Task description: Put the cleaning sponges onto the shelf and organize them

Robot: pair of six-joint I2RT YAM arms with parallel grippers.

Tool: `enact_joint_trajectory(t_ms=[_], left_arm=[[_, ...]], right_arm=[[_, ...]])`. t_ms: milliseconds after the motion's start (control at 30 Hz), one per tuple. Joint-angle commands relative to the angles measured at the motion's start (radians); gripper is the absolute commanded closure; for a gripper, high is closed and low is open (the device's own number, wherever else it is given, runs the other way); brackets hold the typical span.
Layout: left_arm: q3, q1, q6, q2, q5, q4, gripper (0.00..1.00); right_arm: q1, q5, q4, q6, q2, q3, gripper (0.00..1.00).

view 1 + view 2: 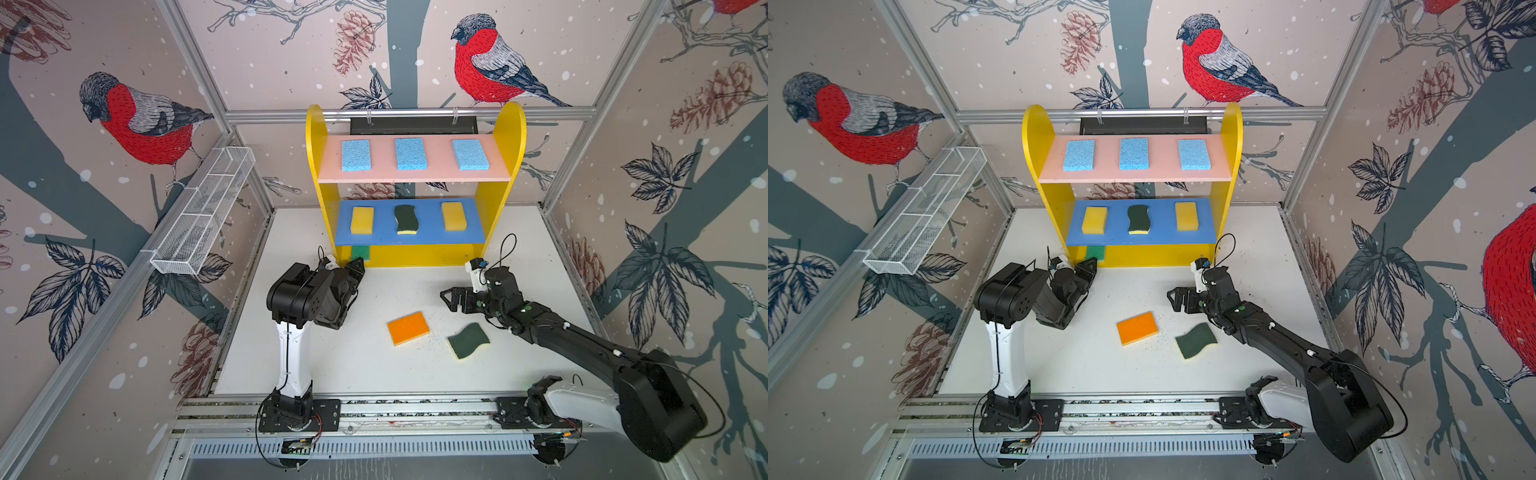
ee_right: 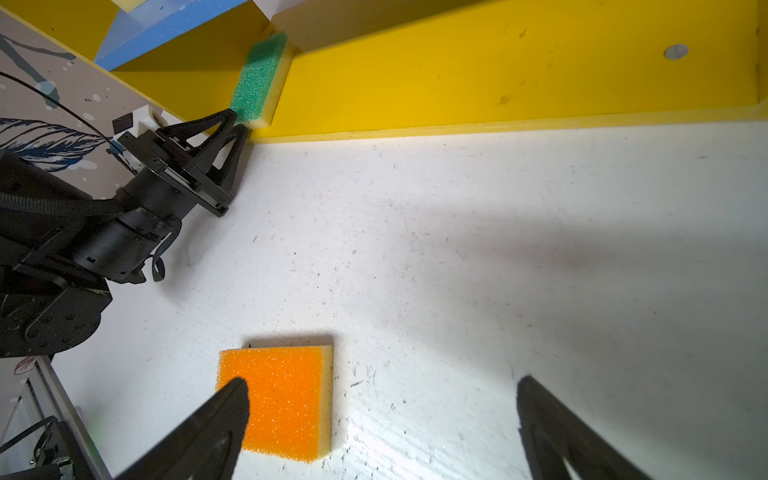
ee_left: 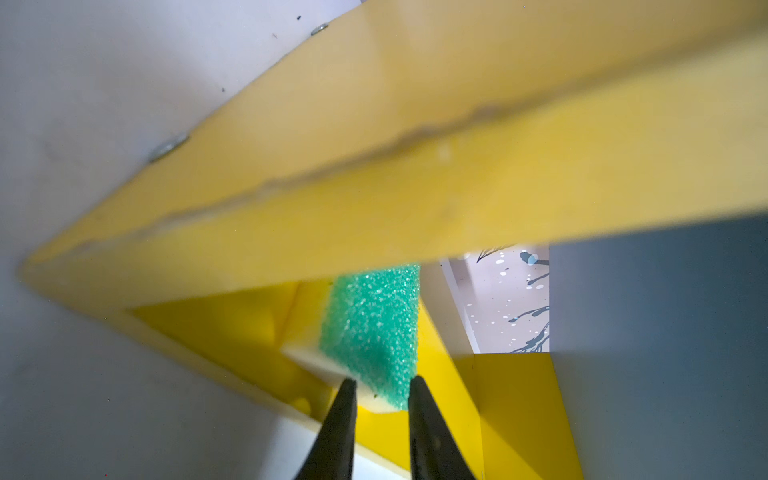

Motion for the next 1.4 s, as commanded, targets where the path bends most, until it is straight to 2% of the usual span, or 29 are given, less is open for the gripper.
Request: enact_joint_trajectory(t_ms=[0, 567, 900, 1367], left_arm=[[0.003, 0.0, 0.011, 0.005, -0.017, -0.188, 0.76], [0.048, -0.012, 0.0, 0.02, -0.043, -0.225, 0.76], [0.066, -0.023, 0.003, 0.03, -0.019, -0.226, 0.76], [-0.001, -0.037, 0.029, -0.031, -0.018, -0.217, 0.75]], right_arm=[[-0.001, -0.007, 0.025, -0.002, 0.003, -0.001, 0.0], [-0.005, -0.011, 0.028, -0.004, 0.006, -0.006, 0.0], [-0.007, -0.013, 0.028, -0.002, 0.009, -0.002, 0.0], [-0.007, -0.011, 0.025, 0.004, 0.005, 0.0, 0.0]])
